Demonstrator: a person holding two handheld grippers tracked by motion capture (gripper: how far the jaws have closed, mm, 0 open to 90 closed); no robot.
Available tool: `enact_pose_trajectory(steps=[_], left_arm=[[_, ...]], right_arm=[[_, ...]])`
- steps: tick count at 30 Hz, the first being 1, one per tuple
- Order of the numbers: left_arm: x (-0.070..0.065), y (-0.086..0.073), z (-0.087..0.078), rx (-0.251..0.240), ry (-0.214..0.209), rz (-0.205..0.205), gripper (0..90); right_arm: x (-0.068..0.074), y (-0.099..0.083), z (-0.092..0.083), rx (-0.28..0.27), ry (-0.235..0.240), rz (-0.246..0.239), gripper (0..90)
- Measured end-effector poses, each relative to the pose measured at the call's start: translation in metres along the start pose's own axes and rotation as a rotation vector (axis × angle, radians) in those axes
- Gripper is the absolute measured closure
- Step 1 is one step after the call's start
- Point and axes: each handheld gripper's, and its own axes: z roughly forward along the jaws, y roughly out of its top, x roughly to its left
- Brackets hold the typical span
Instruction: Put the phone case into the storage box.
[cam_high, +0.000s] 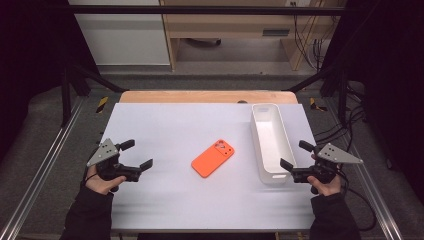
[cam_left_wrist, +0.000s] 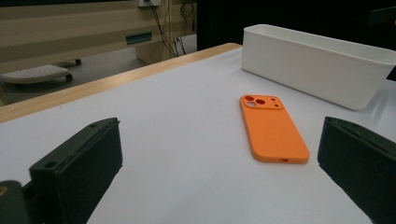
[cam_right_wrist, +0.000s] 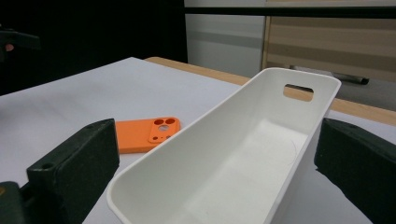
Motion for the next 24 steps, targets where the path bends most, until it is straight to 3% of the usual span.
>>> enact_pose_trajectory(steps=[24], left_arm=[[-0.026,0.011,0.023,0.064,-0.008,0.029,0.0]], right_arm=[[0.000,-0.001,0.000,0.005,0.003,-0.003,0.3]])
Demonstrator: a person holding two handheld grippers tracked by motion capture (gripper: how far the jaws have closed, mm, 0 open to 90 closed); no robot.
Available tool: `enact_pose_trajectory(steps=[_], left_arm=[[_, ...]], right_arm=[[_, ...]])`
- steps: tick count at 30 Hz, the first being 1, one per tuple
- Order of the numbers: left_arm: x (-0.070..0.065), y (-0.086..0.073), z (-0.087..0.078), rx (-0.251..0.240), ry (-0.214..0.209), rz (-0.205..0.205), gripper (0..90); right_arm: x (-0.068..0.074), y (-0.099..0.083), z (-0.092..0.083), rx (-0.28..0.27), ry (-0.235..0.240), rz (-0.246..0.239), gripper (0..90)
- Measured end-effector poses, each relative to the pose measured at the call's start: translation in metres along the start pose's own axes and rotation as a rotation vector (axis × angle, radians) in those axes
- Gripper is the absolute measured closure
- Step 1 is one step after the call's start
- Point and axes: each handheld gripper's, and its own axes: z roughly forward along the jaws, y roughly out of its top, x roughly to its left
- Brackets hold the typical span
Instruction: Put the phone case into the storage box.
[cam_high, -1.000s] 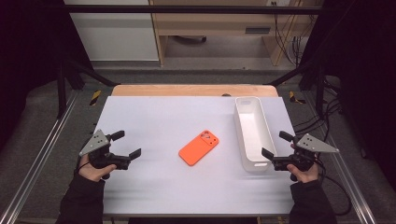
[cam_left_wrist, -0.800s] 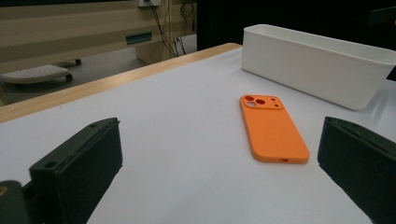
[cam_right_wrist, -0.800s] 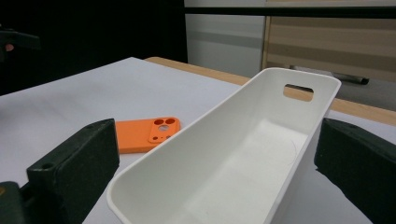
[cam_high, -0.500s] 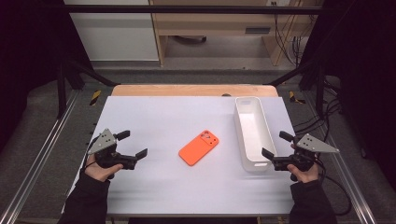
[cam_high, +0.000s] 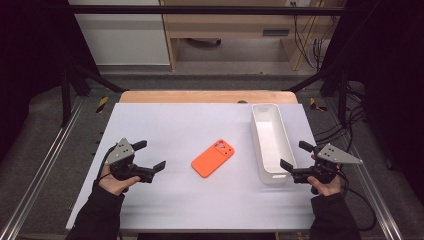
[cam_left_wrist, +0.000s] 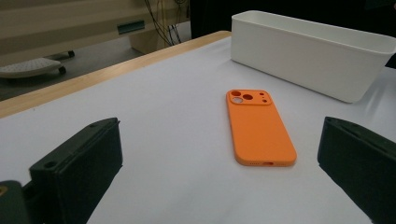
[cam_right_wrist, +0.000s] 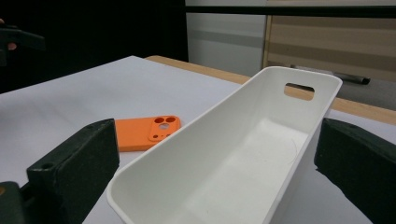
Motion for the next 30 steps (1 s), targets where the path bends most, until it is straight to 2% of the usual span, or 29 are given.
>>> enact_pose_trajectory(steps=[13,30], left_arm=[[-0.012,0.006,0.012,0.027,-0.008,0.014,0.0],[-0.021,0.021,0.024,0.043,-0.021,0.025,0.0]], right_arm=[[0.000,0.000,0.000,0.000,0.001,-0.007,0.3],[0.000,0.000,-0.001,0.004,0.001,-0.006,0.3]])
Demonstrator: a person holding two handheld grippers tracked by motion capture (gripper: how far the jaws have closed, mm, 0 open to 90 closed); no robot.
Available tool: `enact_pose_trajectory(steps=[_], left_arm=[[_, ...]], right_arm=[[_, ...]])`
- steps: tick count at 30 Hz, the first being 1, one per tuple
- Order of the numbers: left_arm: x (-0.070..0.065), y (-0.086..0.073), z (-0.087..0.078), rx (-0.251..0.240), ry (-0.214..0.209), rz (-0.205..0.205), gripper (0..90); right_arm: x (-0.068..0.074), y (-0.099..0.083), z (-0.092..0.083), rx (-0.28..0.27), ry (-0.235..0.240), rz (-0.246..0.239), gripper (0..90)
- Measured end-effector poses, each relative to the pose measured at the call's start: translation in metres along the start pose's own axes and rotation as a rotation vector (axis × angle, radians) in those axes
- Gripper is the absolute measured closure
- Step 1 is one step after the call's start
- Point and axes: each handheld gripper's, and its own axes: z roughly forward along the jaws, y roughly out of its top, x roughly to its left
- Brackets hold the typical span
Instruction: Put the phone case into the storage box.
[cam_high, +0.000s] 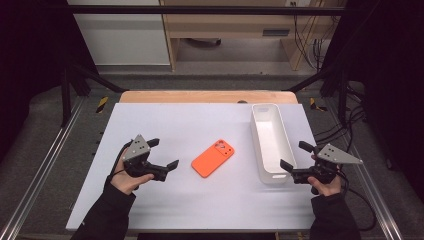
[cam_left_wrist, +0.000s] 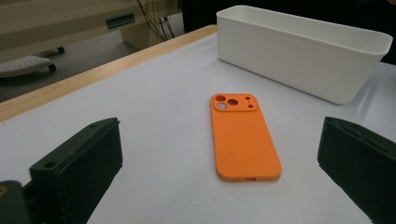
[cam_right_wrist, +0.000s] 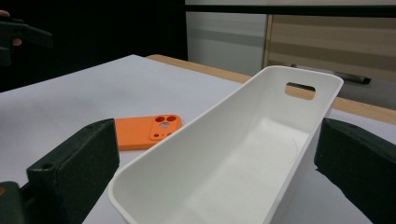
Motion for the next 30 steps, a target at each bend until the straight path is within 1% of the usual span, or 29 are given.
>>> enact_pose_trajectory(steps=[7,13,18,30], left_arm=[[-0.002,0.007,0.009,0.003,-0.012,-0.002,0.0],[-0.005,0.014,0.018,0.018,-0.028,0.009,0.0],[-0.007,0.020,0.024,0.028,-0.032,0.019,0.0],[-0.014,0.031,0.043,0.073,-0.048,0.043,0.0]], right_arm=[[0.000,0.000,0.000,0.001,0.002,-0.003,0.3],[0.000,0.000,0.000,0.002,0.001,-0.002,0.3],[0.000,0.000,0.000,0.006,0.003,-0.003,0.3],[0.000,0.000,0.001,0.007,0.005,-0.003,0.3]])
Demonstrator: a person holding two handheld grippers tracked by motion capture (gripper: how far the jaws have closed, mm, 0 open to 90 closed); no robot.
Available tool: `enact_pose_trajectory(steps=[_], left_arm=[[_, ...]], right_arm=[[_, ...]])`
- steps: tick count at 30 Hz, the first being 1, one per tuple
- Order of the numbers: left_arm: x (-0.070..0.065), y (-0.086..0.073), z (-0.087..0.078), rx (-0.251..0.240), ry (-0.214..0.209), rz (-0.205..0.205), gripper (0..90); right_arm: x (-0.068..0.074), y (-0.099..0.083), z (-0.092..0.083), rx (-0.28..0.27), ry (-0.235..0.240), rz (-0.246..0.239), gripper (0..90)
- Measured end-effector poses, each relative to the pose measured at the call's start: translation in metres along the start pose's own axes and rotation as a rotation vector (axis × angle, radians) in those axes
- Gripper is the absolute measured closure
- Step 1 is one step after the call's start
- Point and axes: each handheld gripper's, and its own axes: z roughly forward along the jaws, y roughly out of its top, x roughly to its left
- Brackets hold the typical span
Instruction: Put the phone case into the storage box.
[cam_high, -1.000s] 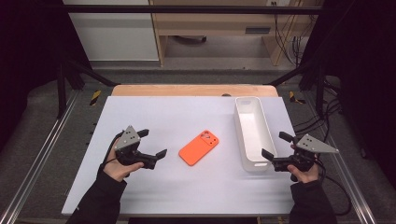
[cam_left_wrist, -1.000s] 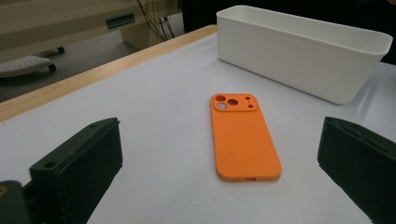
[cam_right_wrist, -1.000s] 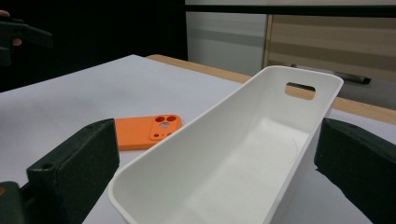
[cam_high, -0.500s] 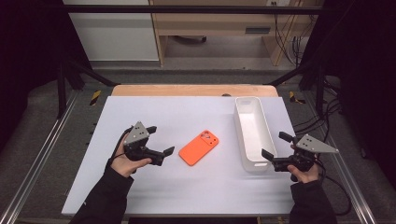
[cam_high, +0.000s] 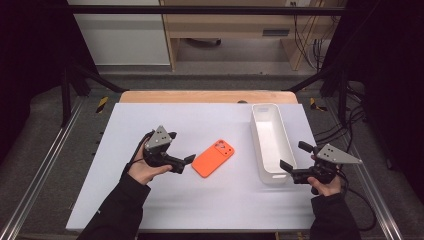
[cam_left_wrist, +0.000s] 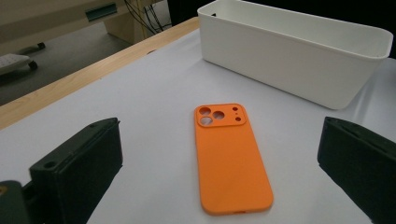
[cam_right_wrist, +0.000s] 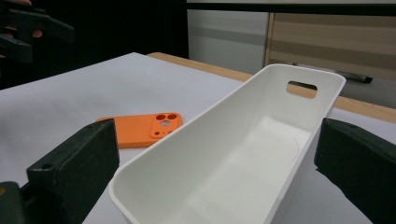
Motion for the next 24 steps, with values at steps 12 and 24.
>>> enact_pose_trajectory(steps=[12,24], left_arm=[[-0.003,0.009,0.018,0.044,-0.012,0.008,0.0],[-0.008,0.016,0.036,0.079,-0.034,0.017,0.0]], right_arm=[[0.000,0.000,0.000,0.000,0.000,0.000,0.3],[-0.001,0.000,-0.001,-0.002,0.002,0.002,0.3]])
